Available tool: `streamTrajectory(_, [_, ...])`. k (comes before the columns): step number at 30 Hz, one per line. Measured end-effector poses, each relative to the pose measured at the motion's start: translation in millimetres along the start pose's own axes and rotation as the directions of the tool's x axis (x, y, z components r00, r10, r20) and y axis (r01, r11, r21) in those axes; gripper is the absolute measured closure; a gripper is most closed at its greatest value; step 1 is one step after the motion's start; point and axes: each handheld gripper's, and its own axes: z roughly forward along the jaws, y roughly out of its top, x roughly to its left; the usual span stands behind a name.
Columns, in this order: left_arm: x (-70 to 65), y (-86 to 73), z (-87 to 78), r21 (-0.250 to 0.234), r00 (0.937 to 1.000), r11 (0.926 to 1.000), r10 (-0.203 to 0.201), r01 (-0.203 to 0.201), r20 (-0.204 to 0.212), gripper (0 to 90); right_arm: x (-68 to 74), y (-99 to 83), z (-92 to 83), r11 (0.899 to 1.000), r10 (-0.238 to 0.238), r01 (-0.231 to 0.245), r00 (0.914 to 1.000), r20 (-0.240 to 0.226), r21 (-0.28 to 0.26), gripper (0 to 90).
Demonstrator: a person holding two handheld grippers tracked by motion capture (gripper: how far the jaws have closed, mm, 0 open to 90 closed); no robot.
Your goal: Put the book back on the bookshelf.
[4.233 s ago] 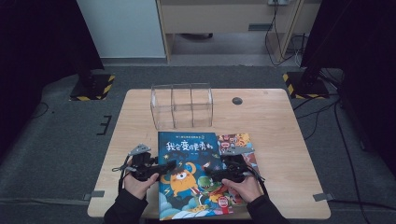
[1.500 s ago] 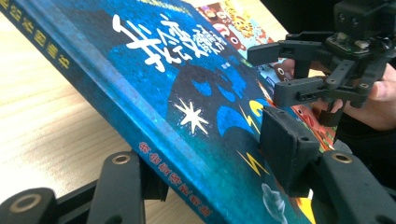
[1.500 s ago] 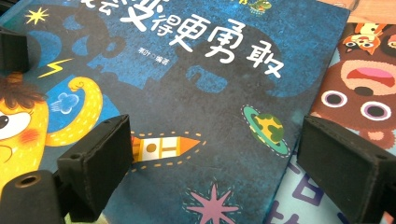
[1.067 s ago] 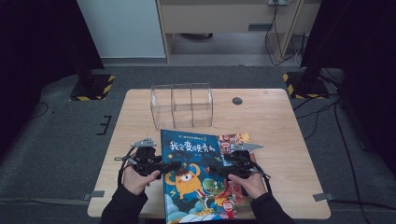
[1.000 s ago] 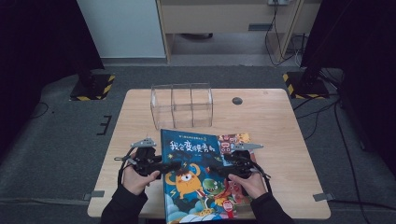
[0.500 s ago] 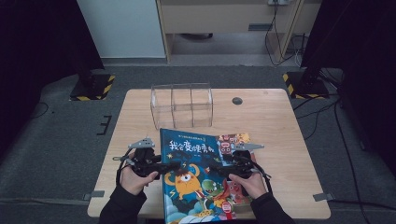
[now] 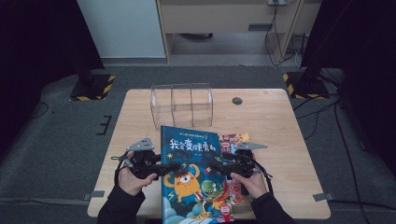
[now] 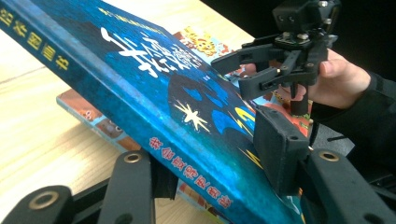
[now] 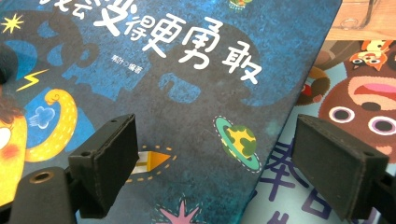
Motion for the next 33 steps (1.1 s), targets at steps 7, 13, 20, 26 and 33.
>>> streamTrajectory(7, [-1.8,0.7,-1.9,-0.009,0.9993,0.9996,0.028,-0.028,0.025,54.0,-2.3,0.5,-1.0,0.999,0.032,-0.033,0.9985,-0.046,-0.022,13.7])
streamTrajectory(13, [-3.6,0.2,-0.2,-0.004,0.9976,0.9989,0.048,-0.048,0.050,54.1,-5.3,-1.0,2.4,0.998,0.059,-0.061,0.9930,-0.102,-0.013,10.5])
streamTrajectory(20, [-2.7,0.5,0.0,-0.001,0.9979,0.9992,0.041,-0.041,0.051,54.1,-9.3,-4.3,5.6,0.989,0.141,-0.145,0.9741,-0.177,-0.009,13.9])
streamTrajectory(26, [-1.6,0.4,3.0,-0.019,0.9994,0.9996,-0.022,0.023,0.026,56.2,-7.8,-1.9,2.3,0.992,0.123,-0.126,0.9813,-0.148,-0.010,15.2])
streamTrajectory(33, [-2.0,4.2,3.5,-0.056,0.9950,0.9935,-0.100,0.099,-0.004,60.7,-8.4,4.1,-5.0,0.990,0.131,-0.136,0.9833,-0.127,-0.036,22.4])
